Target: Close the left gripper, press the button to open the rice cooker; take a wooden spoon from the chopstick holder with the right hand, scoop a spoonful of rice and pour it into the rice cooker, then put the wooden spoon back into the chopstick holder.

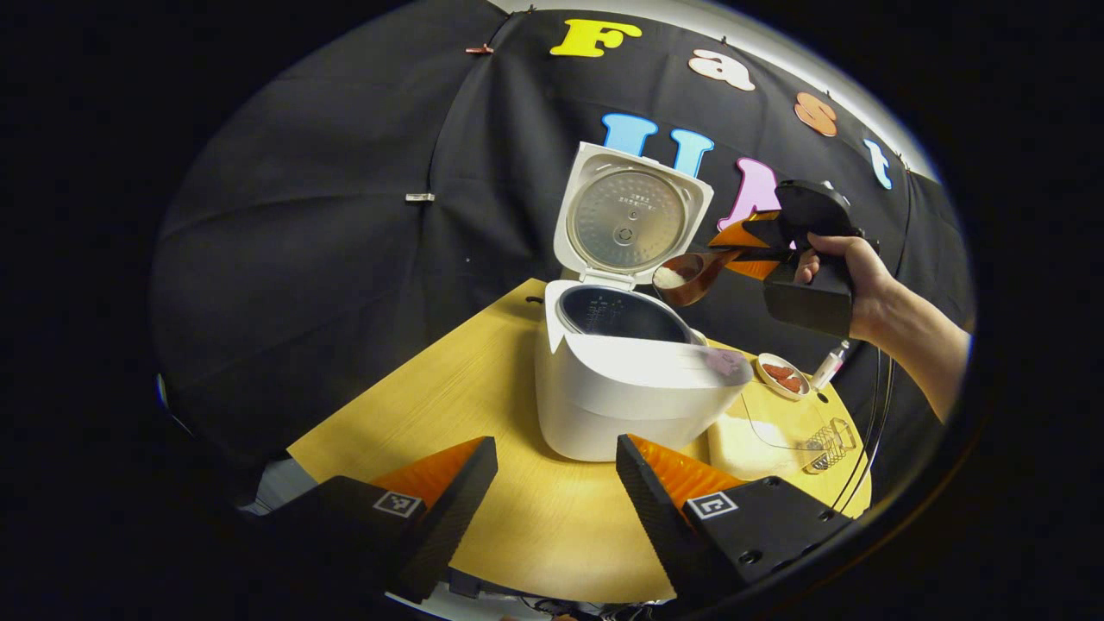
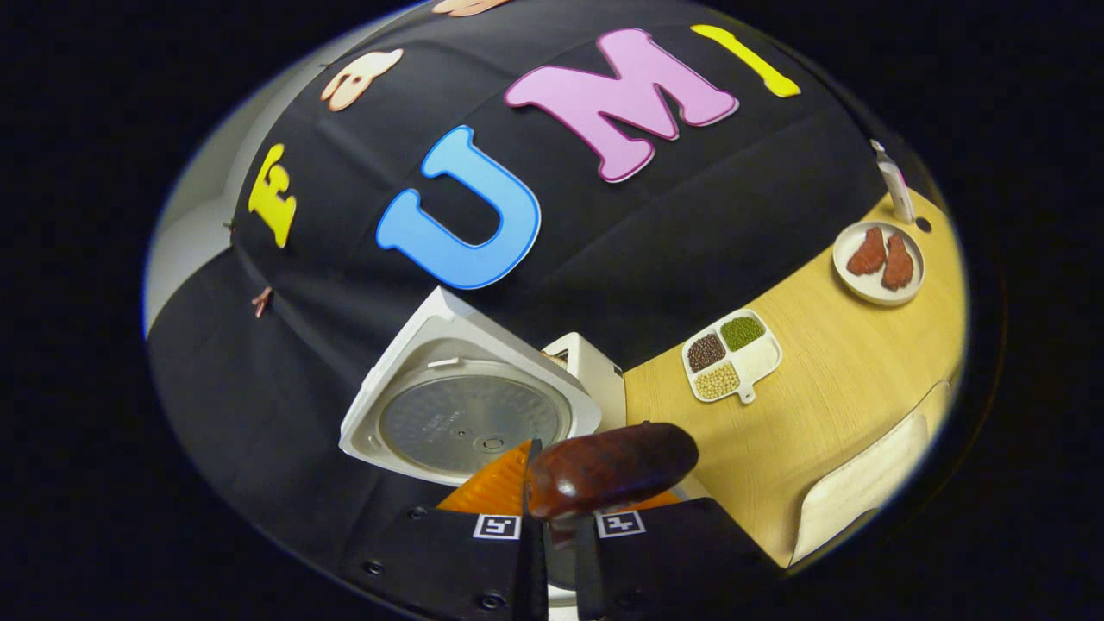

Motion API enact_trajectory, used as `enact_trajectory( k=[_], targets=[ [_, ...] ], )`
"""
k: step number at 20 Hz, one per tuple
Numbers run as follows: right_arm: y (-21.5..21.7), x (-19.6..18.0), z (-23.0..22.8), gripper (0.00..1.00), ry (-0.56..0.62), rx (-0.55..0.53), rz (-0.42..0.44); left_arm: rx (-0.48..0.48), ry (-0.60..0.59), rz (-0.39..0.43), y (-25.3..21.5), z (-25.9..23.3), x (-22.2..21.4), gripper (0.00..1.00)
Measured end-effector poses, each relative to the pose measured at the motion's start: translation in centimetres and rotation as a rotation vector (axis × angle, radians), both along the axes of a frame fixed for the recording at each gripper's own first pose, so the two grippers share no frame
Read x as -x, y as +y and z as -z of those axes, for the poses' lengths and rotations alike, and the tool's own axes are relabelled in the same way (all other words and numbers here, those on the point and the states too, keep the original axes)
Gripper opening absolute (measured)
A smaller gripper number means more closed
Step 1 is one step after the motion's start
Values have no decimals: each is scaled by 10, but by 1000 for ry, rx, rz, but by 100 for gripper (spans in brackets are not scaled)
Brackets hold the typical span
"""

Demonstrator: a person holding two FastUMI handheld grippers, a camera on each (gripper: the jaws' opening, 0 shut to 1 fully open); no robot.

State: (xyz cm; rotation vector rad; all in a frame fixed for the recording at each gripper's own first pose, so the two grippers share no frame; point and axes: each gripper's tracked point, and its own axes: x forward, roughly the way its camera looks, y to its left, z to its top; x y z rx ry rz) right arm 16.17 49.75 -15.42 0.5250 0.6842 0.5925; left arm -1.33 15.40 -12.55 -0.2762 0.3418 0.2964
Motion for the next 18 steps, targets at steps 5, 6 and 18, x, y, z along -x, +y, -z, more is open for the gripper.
enact_trajectory(
  k=[5,6,18],
  targets=[
    [32,-7,13,17,-96,79,-65,-93,11,33,6,3,3,96],
    [38,-7,14,17,-124,103,-83,-81,4,37,5,1,2,98],
    [80,28,18,17,-528,366,-385,-55,-10,25,15,-1,-11,95]
  ],
)
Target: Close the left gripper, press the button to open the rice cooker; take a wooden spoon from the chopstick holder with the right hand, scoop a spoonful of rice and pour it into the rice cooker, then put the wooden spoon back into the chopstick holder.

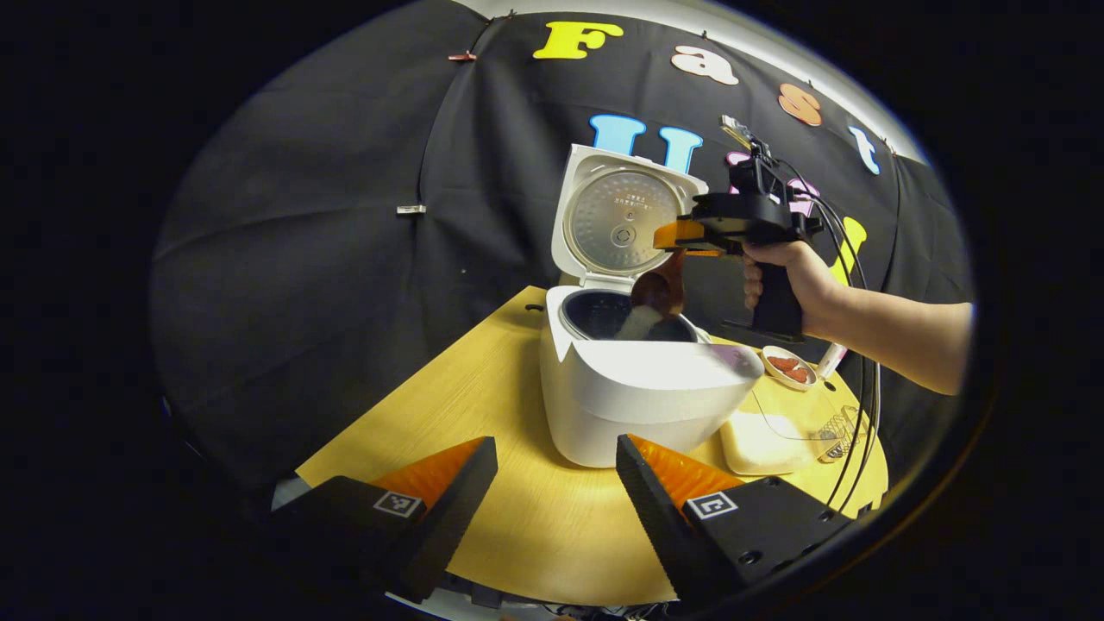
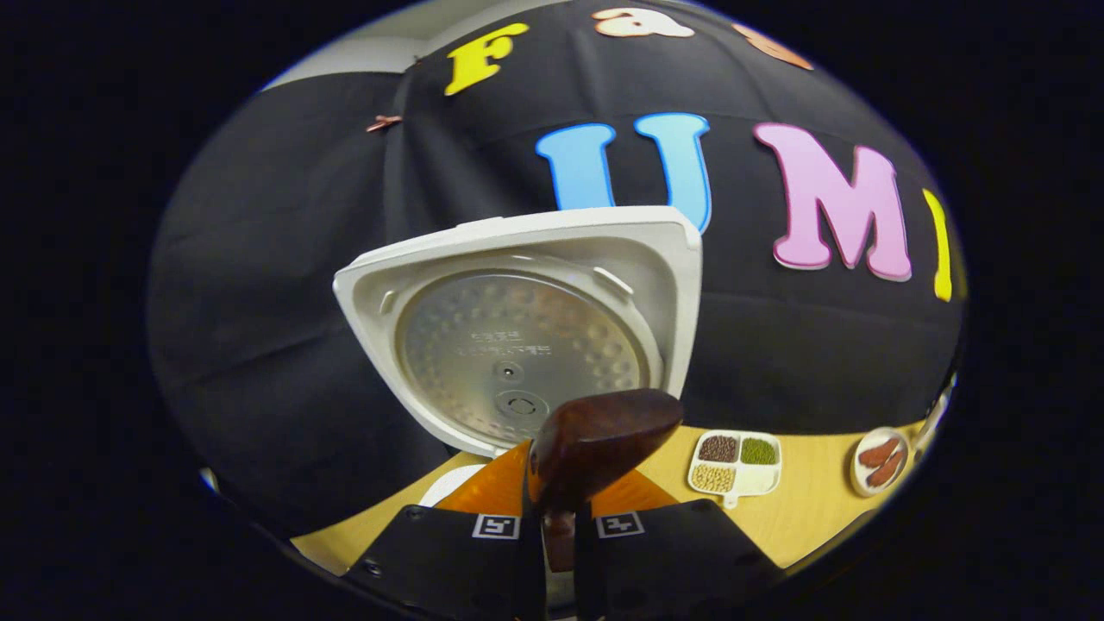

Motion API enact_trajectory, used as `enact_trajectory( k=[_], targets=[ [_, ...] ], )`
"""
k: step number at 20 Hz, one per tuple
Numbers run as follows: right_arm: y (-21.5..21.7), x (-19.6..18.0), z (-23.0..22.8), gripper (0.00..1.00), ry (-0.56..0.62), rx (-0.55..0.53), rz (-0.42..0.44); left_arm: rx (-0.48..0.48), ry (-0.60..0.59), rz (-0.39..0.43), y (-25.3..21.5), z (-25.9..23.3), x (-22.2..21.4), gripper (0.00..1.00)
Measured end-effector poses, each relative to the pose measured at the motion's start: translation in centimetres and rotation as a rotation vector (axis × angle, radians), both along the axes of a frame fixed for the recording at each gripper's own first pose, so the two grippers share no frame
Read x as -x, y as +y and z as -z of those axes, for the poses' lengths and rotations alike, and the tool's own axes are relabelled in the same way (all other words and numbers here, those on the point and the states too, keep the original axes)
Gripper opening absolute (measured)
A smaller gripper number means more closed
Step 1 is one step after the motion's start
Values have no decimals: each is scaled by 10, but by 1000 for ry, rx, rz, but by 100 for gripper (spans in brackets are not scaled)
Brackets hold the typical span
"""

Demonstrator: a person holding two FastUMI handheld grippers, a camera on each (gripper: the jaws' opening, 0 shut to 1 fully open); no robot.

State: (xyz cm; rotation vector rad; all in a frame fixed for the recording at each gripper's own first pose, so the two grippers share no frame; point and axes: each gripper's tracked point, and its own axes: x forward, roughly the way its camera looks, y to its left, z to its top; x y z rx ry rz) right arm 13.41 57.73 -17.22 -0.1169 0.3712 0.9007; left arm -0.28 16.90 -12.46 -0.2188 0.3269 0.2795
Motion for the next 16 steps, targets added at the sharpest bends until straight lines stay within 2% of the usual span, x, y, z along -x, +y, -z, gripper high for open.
enact_trajectory(
  k=[6,8,9,10,12,14,16],
  targets=[
    [17,25,11,17,-137,91,-146,8,-3,-12,1,1,-3,96],
    [23,38,13,17,-229,134,-218,5,-1,-16,1,3,-4,96],
    [26,45,12,12,-277,155,-259,6,-1,-17,1,4,-3,96],
    [28,54,14,17,-321,174,-299,7,-1,-18,0,4,-4,96],
    [30,65,19,17,-390,212,-367,7,0,-21,-1,5,-2,96],
    [26,74,24,17,-426,249,-412,4,-1,-23,-2,2,-4,96],
    [23,79,22,17,-415,243,-419,-2,-6,-25,-2,1,-6,96]
  ],
)
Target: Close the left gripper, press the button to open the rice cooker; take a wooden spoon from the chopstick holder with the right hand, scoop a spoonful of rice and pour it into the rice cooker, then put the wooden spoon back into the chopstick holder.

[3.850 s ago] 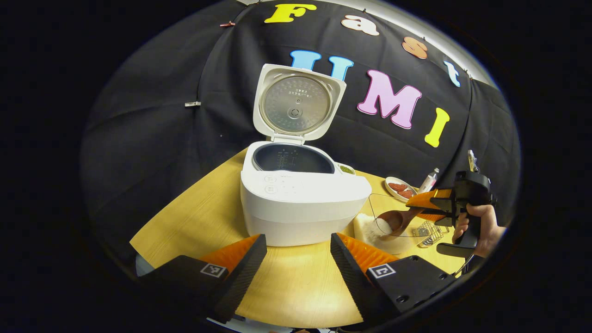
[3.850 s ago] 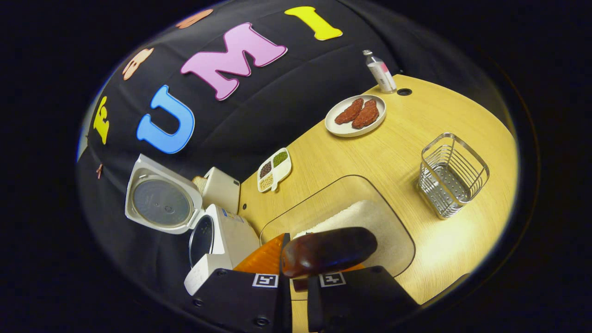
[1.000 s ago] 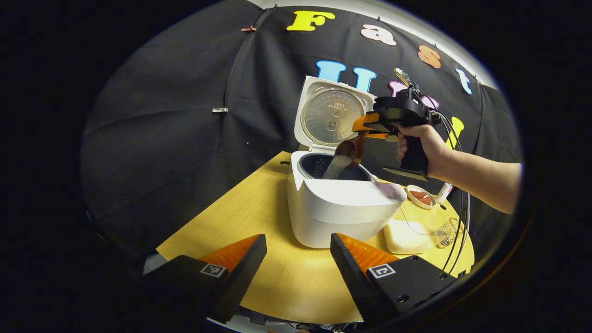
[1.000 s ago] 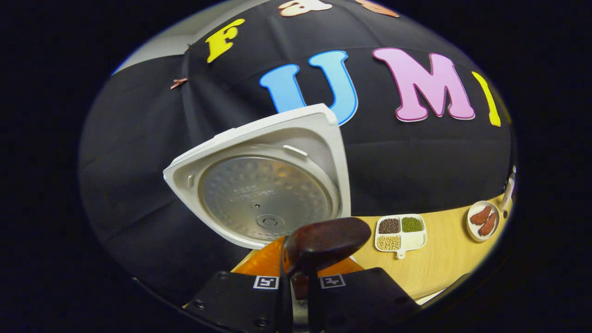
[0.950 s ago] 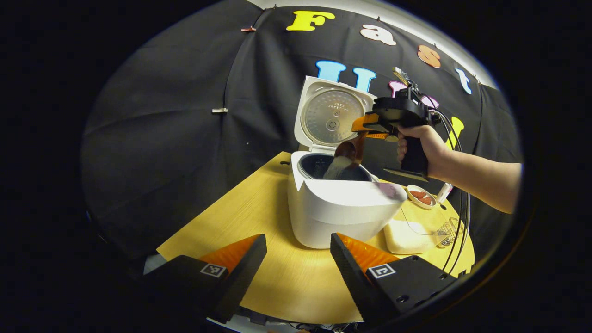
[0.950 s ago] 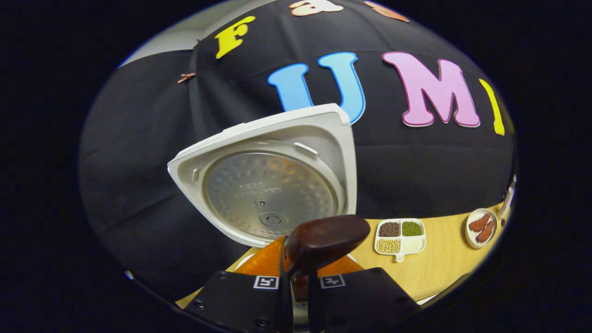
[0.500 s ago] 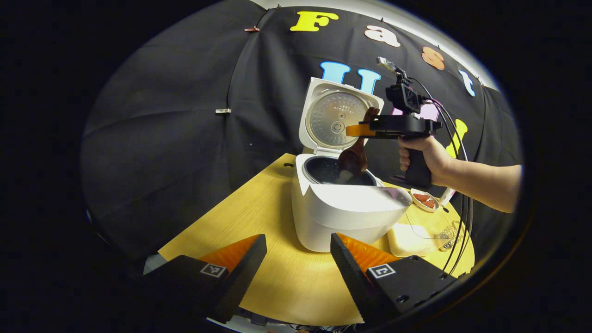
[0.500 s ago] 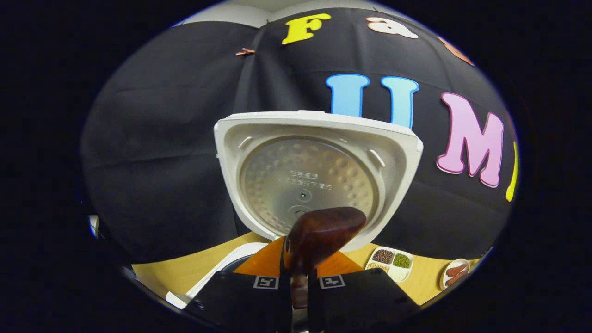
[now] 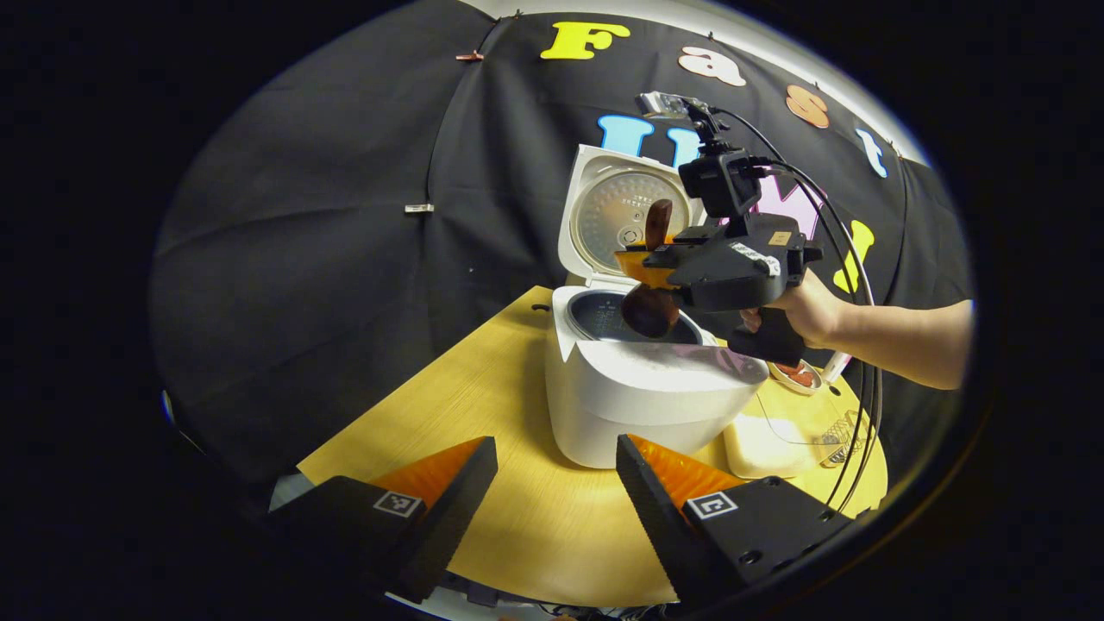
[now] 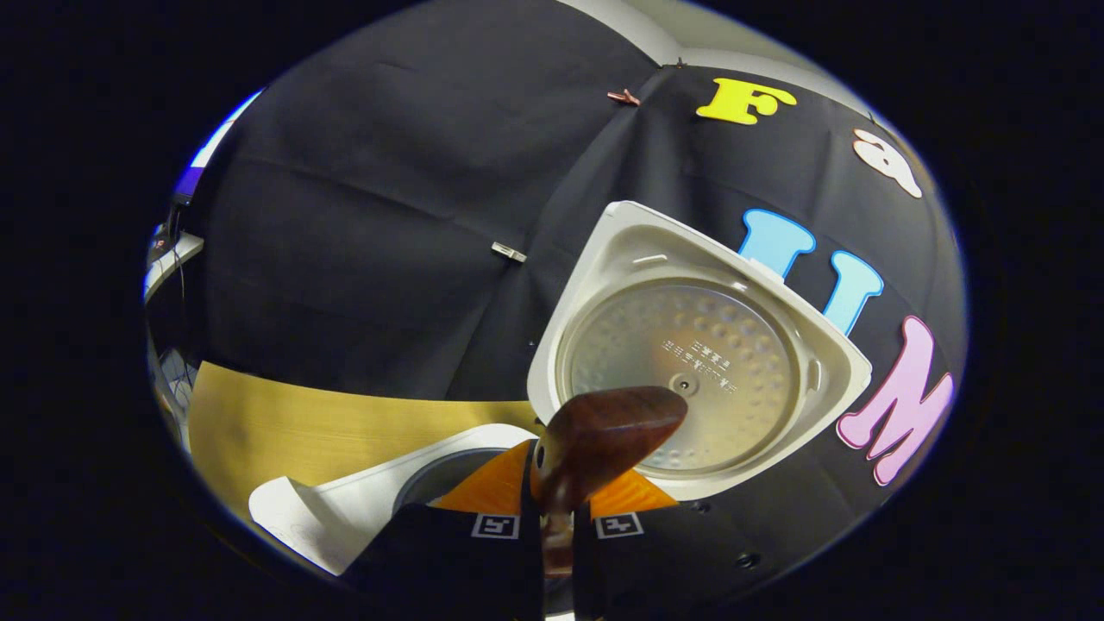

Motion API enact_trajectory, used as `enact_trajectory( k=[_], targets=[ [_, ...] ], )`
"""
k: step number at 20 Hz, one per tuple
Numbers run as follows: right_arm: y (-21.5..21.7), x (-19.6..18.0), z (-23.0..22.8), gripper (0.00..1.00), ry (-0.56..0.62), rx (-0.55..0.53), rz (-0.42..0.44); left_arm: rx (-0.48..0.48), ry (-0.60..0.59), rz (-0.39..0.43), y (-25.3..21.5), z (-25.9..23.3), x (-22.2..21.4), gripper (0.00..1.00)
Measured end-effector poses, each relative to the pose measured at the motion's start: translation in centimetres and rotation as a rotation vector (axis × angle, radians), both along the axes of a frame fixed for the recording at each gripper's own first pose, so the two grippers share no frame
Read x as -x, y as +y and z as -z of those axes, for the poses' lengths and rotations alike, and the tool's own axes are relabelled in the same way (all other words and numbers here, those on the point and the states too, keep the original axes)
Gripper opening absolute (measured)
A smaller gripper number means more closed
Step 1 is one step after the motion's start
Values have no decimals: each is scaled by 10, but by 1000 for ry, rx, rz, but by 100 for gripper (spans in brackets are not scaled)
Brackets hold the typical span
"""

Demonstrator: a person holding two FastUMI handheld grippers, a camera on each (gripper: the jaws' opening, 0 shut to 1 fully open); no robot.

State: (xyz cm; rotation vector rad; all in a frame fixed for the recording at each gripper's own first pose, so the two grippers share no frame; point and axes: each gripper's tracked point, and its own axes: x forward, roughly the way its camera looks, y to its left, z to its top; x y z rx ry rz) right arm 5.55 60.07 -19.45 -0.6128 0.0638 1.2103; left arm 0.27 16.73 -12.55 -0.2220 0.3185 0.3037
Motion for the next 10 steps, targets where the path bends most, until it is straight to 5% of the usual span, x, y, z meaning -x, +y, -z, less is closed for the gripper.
enact_trajectory(
  k=[10],
  targets=[
    [-72,-63,-85,17,309,-243,291,-16,-13,26,-30,-13,0,96]
  ],
)
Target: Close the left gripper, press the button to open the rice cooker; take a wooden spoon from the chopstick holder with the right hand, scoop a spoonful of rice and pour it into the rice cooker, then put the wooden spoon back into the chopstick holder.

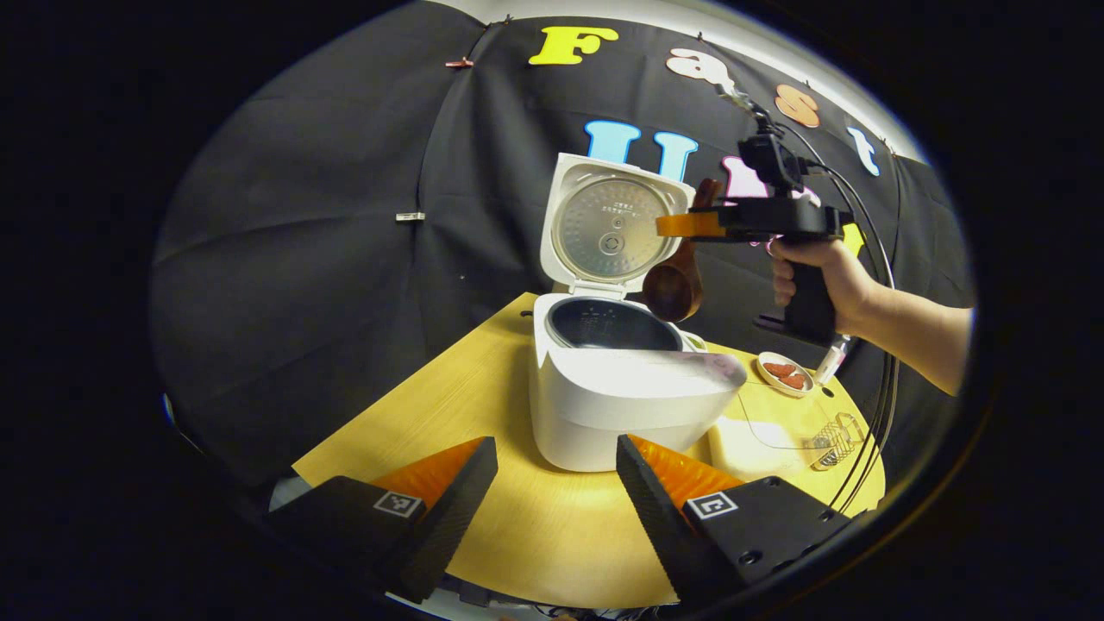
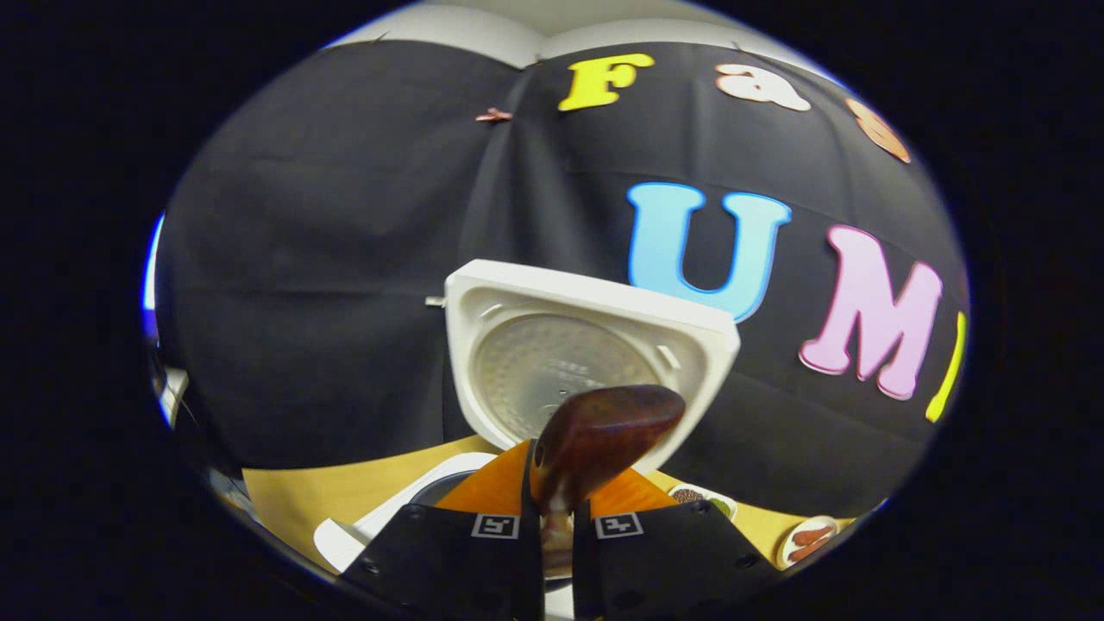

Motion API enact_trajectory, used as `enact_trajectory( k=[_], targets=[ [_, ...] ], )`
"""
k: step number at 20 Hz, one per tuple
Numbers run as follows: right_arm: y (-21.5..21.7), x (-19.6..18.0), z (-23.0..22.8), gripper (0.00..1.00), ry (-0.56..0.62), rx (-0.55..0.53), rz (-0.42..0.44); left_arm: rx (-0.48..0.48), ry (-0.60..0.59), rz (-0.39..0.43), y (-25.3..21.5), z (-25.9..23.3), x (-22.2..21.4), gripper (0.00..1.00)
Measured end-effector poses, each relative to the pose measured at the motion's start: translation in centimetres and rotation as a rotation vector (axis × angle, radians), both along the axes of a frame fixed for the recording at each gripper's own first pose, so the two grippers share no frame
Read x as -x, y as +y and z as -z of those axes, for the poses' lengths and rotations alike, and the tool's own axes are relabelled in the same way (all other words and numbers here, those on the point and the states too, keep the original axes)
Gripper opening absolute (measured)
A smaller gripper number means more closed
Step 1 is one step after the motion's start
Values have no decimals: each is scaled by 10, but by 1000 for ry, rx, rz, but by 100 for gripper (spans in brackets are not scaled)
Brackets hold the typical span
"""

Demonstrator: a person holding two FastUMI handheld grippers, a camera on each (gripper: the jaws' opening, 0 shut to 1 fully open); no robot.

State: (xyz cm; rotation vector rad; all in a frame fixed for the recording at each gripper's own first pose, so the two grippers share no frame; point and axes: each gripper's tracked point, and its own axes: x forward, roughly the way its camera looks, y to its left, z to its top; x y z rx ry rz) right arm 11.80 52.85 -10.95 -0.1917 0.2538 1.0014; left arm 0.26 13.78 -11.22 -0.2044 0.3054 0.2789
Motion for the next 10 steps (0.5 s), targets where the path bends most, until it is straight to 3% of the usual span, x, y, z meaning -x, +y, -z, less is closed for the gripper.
enact_trajectory(
  k=[1,3,4,10],
  targets=[
    [-13,-7,-7,21,47,-29,27,-5,-1,9,-3,0,0,96],
    [-46,-18,-21,13,111,-70,72,-20,-4,29,-15,-5,-4,96],
    [-65,-25,-29,17,121,-85,102,-28,-4,39,-21,-9,-7,96],
    [-201,-67,-49,17,112,-124,327,-43,-5,131,-69,-21,-18,96]
  ],
)
